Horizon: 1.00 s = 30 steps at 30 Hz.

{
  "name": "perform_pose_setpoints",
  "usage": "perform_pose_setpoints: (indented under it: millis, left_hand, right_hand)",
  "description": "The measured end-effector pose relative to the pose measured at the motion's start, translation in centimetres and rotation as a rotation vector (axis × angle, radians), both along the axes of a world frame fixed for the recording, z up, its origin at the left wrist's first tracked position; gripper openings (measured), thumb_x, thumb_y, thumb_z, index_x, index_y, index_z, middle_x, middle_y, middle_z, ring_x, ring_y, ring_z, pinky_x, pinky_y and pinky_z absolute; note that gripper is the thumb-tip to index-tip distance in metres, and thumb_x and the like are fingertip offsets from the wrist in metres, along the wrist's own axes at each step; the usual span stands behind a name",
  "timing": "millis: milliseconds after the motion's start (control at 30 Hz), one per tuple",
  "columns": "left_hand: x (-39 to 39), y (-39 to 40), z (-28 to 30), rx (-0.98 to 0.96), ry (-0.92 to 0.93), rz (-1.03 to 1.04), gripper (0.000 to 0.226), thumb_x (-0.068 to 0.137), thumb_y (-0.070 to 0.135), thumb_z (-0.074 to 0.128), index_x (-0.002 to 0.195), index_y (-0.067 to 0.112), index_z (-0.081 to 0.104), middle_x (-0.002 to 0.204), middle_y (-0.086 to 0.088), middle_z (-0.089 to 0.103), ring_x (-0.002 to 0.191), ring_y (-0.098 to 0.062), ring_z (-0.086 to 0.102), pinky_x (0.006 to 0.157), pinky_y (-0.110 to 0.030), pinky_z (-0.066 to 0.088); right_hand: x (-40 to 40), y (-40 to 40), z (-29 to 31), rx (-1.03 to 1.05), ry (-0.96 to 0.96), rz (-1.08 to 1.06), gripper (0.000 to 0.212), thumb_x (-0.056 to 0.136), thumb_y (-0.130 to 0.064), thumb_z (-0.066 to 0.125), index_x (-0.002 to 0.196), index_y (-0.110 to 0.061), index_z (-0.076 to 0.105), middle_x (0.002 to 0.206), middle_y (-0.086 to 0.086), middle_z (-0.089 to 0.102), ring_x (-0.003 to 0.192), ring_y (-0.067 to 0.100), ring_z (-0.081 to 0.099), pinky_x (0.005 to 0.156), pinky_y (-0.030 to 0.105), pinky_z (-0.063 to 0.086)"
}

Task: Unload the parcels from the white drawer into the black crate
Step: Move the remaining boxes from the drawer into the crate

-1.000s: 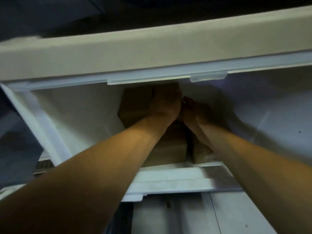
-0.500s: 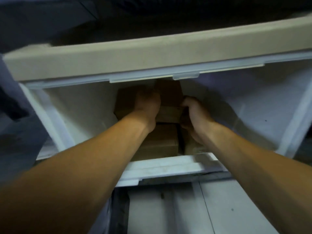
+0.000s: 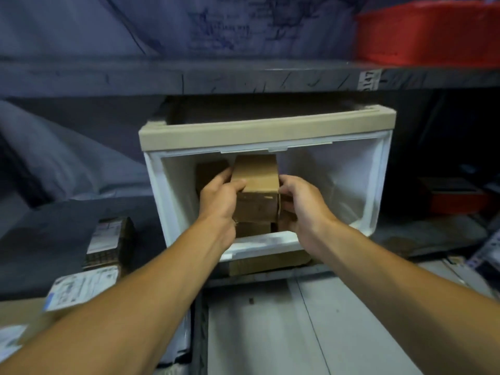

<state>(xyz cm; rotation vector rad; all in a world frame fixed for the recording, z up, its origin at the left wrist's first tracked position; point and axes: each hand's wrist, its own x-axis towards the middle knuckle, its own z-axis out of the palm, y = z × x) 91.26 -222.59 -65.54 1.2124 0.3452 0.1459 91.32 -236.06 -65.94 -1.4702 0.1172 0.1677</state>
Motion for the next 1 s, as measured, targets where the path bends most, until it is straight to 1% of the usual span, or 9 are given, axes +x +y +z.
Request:
perform_pose_setpoints:
  millis: [67, 133, 233, 367, 467, 600, 700, 800, 1000]
  left_hand:
    - [-1.9, 0.4, 0.6, 0.004, -0.016, -0.012, 0.04, 0.096, 0.011, 0.065, 0.132, 0.029, 0.064, 0.11, 0.002, 0.071, 0.093, -0.014, 0.066, 0.079, -0.039, 0.057]
    - [-3.6, 0.5, 1.1, 0.025, -0.022, -0.04, 0.045, 0.095, 0.015, 0.067, 0.135, 0.035, 0.063, 0.121, 0.001, 0.069, 0.103, -0.017, 0.064, 0.092, -0.047, 0.055]
    - [-6.0, 0.8, 2.1, 0.016, -0.015, -0.089, 0.043, 0.095, 0.017, 0.066, 0.132, 0.039, 0.062, 0.125, -0.002, 0.065, 0.112, -0.025, 0.062, 0.096, -0.059, 0.052]
    - [-8.1, 2.2, 2.7, -0.004, 0.01, -0.045, 0.034, 0.095, 0.016, 0.065, 0.118, 0.041, 0.066, 0.121, -0.003, 0.065, 0.111, -0.029, 0.062, 0.087, -0.056, 0.057]
    - [-9.1, 3.3, 2.8, 0.03, 0.024, 0.021, 0.024, 0.094, 0.017, 0.066, 0.112, 0.031, 0.07, 0.109, -0.004, 0.068, 0.101, -0.025, 0.064, 0.08, -0.046, 0.059]
    - [-9.8, 5.2, 2.7, 0.033, 0.065, 0.05, 0.005, 0.093, 0.019, 0.064, 0.091, 0.023, 0.066, 0.094, -0.004, 0.064, 0.089, -0.021, 0.059, 0.071, -0.038, 0.05]
    - [-10.1, 6.2, 2.7, 0.067, 0.087, 0.025, 0.004, 0.092, 0.021, 0.062, 0.09, 0.021, 0.065, 0.088, -0.004, 0.063, 0.087, -0.023, 0.057, 0.075, -0.041, 0.048]
    - [-10.3, 6.8, 2.7, 0.085, 0.091, -0.019, 0.006, 0.091, 0.023, 0.06, 0.091, 0.019, 0.065, 0.082, -0.004, 0.06, 0.084, -0.025, 0.054, 0.076, -0.043, 0.047]
    - [-10.8, 7.1, 2.7, 0.096, 0.129, -0.15, 0.018, 0.09, 0.028, 0.056, 0.102, 0.016, 0.06, 0.093, -0.009, 0.054, 0.089, -0.027, 0.049, 0.069, -0.036, 0.043]
  right_hand:
    - [-2.2, 0.1, 1.0, 0.018, -0.011, -0.012, 0.034, 0.09, -0.021, 0.05, 0.116, -0.024, 0.07, 0.106, 0.008, 0.074, 0.095, 0.022, 0.068, 0.067, 0.032, 0.052]
    - [-3.9, 0.0, 1.7, 0.04, -0.022, -0.014, 0.036, 0.091, -0.017, 0.048, 0.12, -0.025, 0.068, 0.105, 0.007, 0.074, 0.092, 0.02, 0.067, 0.065, 0.031, 0.05]
    - [-5.9, -0.1, 2.7, 0.041, -0.031, 0.007, 0.038, 0.092, -0.017, 0.048, 0.122, -0.026, 0.068, 0.117, 0.009, 0.071, 0.105, 0.024, 0.066, 0.076, 0.036, 0.05]
    - [-8.0, 0.3, 3.0, 0.007, -0.039, 0.066, 0.036, 0.097, -0.017, 0.047, 0.124, -0.028, 0.068, 0.126, 0.006, 0.067, 0.12, 0.025, 0.06, 0.084, 0.04, 0.048]
    - [-8.6, 0.9, 2.3, -0.007, -0.042, 0.087, 0.034, 0.099, -0.021, 0.05, 0.127, -0.029, 0.067, 0.131, 0.004, 0.064, 0.124, 0.023, 0.057, 0.088, 0.042, 0.05]
    - [-9.5, 1.3, 1.7, -0.001, -0.006, 0.089, 0.029, 0.103, -0.035, 0.056, 0.13, -0.028, 0.062, 0.128, 0.001, 0.065, 0.121, 0.019, 0.059, 0.087, 0.04, 0.053]
    - [-9.2, 0.6, 1.8, 0.023, 0.04, 0.017, 0.049, 0.095, -0.052, 0.064, 0.137, -0.032, 0.054, 0.135, -0.001, 0.06, 0.125, 0.022, 0.056, 0.093, 0.048, 0.053]
    - [-9.0, -0.1, 2.0, 0.077, 0.096, 0.047, 0.074, 0.083, -0.064, 0.071, 0.147, -0.035, 0.046, 0.143, 0.001, 0.056, 0.124, 0.026, 0.06, 0.084, 0.048, 0.056]
    - [-9.5, -0.5, 2.2, 0.076, 0.057, 0.301, 0.047, 0.094, -0.052, 0.062, 0.137, -0.034, 0.057, 0.138, 0.006, 0.058, 0.124, 0.03, 0.055, 0.072, 0.034, 0.058]
